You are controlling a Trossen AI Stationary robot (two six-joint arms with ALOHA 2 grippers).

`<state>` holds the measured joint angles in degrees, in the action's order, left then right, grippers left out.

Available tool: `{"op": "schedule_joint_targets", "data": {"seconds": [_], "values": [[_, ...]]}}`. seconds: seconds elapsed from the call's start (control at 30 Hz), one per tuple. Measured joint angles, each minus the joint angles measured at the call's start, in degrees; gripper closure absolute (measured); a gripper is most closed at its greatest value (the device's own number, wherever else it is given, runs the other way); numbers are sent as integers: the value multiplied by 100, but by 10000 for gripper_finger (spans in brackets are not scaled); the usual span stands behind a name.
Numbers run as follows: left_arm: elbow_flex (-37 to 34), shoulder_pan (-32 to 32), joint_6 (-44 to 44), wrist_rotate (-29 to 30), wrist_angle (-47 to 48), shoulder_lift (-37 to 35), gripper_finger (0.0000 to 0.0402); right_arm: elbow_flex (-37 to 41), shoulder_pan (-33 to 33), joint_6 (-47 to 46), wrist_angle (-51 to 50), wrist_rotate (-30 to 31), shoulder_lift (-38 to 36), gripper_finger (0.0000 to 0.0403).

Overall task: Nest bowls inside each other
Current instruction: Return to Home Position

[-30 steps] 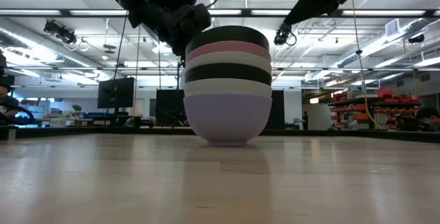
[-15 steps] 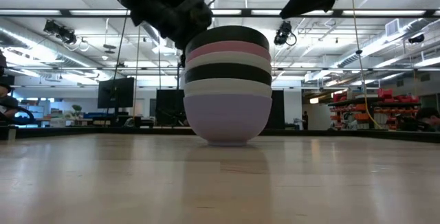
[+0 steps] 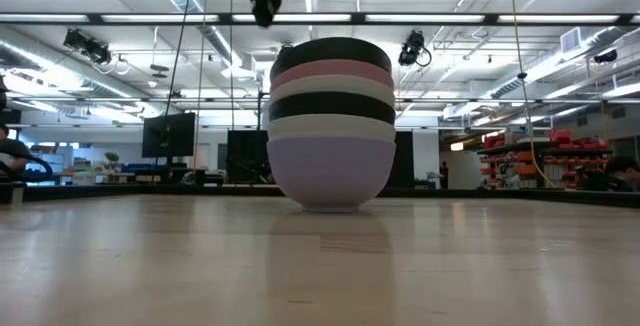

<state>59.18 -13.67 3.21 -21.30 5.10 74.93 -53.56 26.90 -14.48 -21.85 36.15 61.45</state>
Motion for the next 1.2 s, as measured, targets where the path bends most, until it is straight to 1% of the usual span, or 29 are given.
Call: {"op": "schedule_joint_targets", "data": {"seconds": [0.13, 0.23, 0.37, 0.43, 0.5, 0.6, 0.63, 0.77, 0.83, 0.97, 1.13, 1.2], "values": [[3, 383, -220, 8, 60, -414, 368, -2, 373, -108, -297, -206, -344, 386], [4, 620, -325, 99, 166, -583, 365, -2, 584, -553, -413, -485, -572, 387], [2, 859, -706, 177, 495, -644, 370, -2, 838, -925, -819, -897, -876, 388], [-3, 960, -871, 304, 670, -670, 374, -2, 1039, -1035, -945, -921, -956, 387], [-32, 1070, -989, 448, 743, -675, 377, -2, 1261, -995, -815, -918, -1003, 386], [-344, 1259, -989, 505, 470, -675, 378, 12, 1670, -699, -252, -896, -1015, 385], [-497, 1335, -989, 505, 272, -675, 377, 78, 1844, -511, 73, -897, -1015, 385], [-1098, 1599, -955, 495, -442, -719, 370, 650, 2507, 330, 1694, -916, -1074, 385], [-1254, 1671, -875, 499, -751, -746, 367, 988, 2776, 477, 2238, -912, -1203, 385], [-1275, 1748, -836, 503, -756, -985, 366, 1714, 3099, 691, 3429, -957, -1578, 385], [-1275, 1948, -872, 499, -761, -1217, 374, 2482, 3365, 1137, 4629, -1545, -1960, 385], [-1275, 2045, -884, 497, -802, -1248, 377, 2702, 3438, 1194, 4868, -1591, -2070, 385]]}}
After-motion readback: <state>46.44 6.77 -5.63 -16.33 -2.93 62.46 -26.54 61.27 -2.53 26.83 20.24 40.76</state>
